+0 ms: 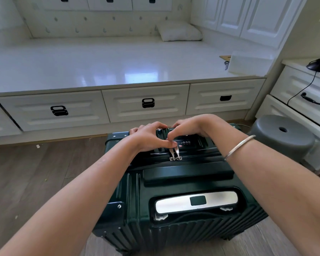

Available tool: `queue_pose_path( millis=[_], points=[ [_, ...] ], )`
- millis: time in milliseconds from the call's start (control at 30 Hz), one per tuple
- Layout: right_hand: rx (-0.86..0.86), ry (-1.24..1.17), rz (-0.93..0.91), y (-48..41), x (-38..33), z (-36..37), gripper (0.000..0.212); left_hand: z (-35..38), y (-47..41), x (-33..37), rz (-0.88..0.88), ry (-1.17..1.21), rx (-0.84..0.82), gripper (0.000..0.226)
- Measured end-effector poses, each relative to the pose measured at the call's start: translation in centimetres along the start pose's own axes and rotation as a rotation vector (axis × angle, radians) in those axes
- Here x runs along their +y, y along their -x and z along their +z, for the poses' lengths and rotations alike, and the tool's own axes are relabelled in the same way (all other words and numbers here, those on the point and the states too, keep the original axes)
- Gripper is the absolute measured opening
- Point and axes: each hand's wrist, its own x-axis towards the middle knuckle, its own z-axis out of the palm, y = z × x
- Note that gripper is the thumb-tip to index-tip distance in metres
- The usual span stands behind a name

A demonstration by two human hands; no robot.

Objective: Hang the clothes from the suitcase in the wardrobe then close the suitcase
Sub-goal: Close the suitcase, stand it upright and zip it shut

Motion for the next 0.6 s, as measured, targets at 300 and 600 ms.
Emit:
queue_pose_path(
  millis=[300,600],
  points=[
    [-0.097,0.054,0.016,1.3,-1.7,0.4,0.021,0.2,0.5,0.2,0.055,-0.003,0.048,0.067],
    [-0.086,-0.01,0.04,-0.1,-0.9,0.6,0.064,0.6,0.2,-0.1,0.08,-0.034,0.07,0.071]
  ],
)
